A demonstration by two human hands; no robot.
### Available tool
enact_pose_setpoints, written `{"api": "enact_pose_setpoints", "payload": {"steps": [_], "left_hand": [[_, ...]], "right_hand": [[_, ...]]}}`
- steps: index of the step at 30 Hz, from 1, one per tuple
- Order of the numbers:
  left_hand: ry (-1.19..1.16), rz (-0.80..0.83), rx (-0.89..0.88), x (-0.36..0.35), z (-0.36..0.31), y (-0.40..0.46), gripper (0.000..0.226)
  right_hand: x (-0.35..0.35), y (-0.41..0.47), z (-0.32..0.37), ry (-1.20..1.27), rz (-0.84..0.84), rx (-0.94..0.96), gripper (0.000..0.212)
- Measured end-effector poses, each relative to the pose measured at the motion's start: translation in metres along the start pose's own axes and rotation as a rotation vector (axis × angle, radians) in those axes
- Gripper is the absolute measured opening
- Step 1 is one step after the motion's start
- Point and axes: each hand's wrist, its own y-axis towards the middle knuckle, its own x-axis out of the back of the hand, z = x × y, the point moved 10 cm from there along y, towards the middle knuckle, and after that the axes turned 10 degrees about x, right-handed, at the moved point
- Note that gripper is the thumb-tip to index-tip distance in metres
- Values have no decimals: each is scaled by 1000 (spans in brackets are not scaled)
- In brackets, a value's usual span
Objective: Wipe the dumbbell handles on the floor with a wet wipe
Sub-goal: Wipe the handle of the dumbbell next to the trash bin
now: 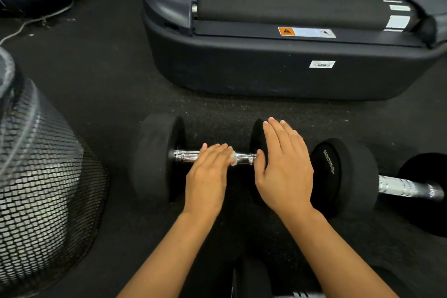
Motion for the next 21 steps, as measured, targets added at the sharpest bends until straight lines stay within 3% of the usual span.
{"api": "enact_pose_setpoints", "payload": {"steps": [4, 9, 12, 17, 21], "left_hand": [[-6, -85, 115, 17, 24, 0, 30], [45, -43, 54, 10, 16, 0, 25], [-7, -67, 214, 16, 31, 1, 25], [81, 19, 79, 2, 13, -10, 38], [79, 52, 137, 4, 16, -5, 38]], "right_hand": [[-1, 2, 0, 6, 13, 4, 51], [-2, 1, 0, 13, 18, 5, 51], [-3, 3, 0, 19, 30, 4, 51], [-3, 2, 0, 34, 35, -3, 51], [-2, 3, 1, 44, 61, -6, 50]]}}
